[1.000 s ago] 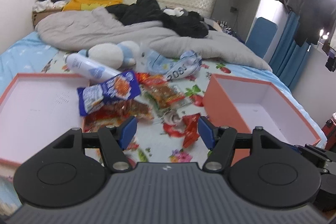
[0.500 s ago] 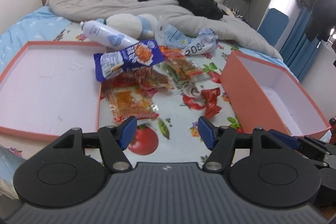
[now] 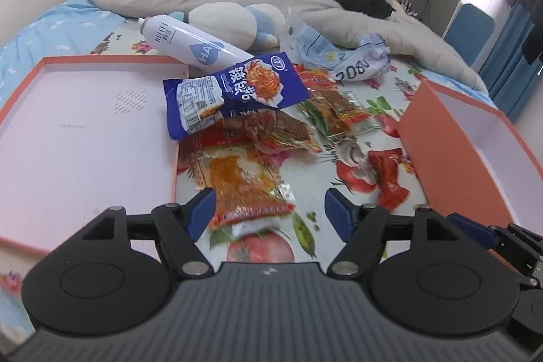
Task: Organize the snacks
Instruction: 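Grasp the orange spicy strip packet with left tool while right grasps red wrapper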
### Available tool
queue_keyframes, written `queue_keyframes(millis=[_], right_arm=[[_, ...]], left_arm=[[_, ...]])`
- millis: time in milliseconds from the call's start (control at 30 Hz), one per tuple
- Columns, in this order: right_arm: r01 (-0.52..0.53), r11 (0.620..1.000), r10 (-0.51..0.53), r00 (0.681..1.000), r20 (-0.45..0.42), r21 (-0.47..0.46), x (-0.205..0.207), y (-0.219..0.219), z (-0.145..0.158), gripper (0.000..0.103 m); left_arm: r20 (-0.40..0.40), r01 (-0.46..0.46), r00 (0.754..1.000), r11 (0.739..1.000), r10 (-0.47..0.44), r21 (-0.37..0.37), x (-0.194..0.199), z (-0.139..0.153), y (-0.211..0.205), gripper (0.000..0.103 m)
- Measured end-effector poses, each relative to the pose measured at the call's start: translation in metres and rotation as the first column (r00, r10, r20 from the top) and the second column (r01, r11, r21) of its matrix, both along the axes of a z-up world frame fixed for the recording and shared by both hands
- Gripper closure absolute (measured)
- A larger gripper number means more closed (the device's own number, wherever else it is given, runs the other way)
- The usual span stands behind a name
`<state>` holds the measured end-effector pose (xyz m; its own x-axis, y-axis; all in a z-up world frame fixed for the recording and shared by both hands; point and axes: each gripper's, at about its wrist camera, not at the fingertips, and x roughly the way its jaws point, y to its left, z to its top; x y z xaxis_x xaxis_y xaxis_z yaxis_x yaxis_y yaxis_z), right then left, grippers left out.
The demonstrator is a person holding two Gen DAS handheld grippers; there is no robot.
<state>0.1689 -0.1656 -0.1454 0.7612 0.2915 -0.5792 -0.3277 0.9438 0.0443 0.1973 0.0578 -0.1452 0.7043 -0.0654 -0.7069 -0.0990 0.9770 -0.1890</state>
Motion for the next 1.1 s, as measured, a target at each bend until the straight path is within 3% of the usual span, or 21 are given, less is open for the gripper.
queue_keyframes(millis=[300, 333, 400, 667, 800, 967, 1100], right_arm=[[0.125, 0.992, -0.124, 0.991, -0.048, 0.002, 0.057, 0.001, -0.026, 0.056], [0.14, 0.99, -0.14, 0.988, -0.059, -0.001, 0.062, 0.0, -0.03, 0.048], [0.159, 0.987, -0.158, 0.984, -0.078, 0.008, 0.072, -0.002, -0.037, 0.041], [0.212, 0.977, -0.206, 0.969, -0.138, 0.035, 0.099, -0.004, -0.055, 0.041], [0.225, 0.972, -0.208, 0.956, -0.206, 0.065, 0.113, -0.009, -0.065, 0.041], [0.241, 0.966, -0.213, 0.949, -0.231, 0.099, 0.12, -0.016, -0.069, 0.042], [0.236, 0.967, -0.209, 0.948, -0.242, 0.091, 0.119, -0.022, -0.07, 0.059]], left_arm=[[-0.145, 0.031, 0.989, 0.998, -0.024, 0.048, 0.065, -0.047, -0.003, 0.023], [-0.164, 0.028, 0.986, 0.999, -0.02, 0.044, 0.069, -0.053, -0.003, 0.02], [-0.197, 0.009, 0.98, 0.999, 0.001, 0.047, 0.077, -0.066, -0.003, 0.018], [-0.244, 0.0, 0.969, 0.992, 0.031, 0.126, 0.093, -0.089, -0.011, 0.009], [-0.248, -0.021, 0.967, 0.992, 0.052, 0.126, 0.098, -0.094, -0.01, 0.006], [-0.244, -0.023, 0.968, 0.988, 0.059, 0.15, 0.1, -0.098, -0.013, 0.009], [-0.226, -0.039, 0.972, 0.988, 0.071, 0.147, 0.097, -0.098, -0.01, 0.016]])
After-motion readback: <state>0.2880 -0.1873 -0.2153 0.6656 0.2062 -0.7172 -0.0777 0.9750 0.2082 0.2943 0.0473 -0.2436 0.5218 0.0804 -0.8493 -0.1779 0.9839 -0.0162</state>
